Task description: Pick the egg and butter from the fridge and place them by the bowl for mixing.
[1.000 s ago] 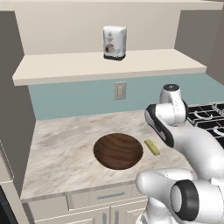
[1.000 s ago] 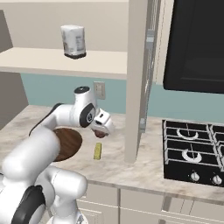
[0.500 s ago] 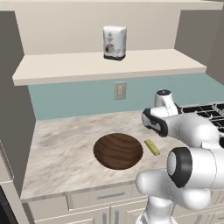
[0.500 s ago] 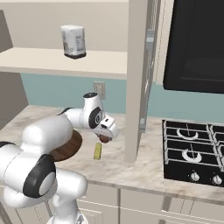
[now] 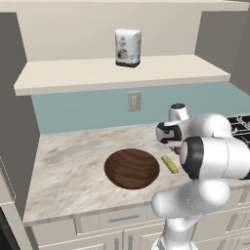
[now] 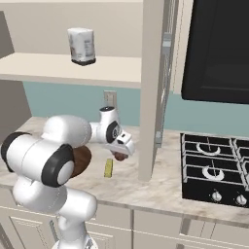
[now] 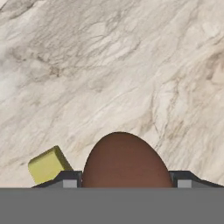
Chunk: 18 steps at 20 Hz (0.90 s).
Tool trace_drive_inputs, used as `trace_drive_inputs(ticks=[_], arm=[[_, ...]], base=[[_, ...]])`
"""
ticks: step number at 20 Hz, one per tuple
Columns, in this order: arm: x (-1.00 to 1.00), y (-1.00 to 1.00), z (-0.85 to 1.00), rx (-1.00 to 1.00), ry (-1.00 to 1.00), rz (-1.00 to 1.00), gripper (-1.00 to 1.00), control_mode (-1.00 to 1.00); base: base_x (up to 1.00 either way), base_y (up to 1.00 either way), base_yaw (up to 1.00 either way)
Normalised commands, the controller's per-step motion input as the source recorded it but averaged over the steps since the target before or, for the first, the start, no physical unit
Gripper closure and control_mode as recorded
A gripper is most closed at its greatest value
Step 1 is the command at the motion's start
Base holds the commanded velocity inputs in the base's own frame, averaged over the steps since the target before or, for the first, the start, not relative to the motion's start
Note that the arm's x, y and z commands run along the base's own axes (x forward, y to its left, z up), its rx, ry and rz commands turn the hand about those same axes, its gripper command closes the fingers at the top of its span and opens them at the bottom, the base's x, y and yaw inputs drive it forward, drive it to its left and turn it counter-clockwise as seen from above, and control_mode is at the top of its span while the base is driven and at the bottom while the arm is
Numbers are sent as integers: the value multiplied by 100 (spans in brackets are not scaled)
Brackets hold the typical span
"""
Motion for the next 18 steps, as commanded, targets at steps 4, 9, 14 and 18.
trace_drive_inputs(ticks=[4,9,14,18], arm=[[14,0,-29,1,1,0,100,-100],[1,-1,-30,1,0,-1,100,-100],[-1,-8,-26,1,0,-3,100,-100],[-1,-8,-25,0,0,-5,100,-100]], base=[[0,0,0],[0,0,0],[0,0,0],[0,0,0]])
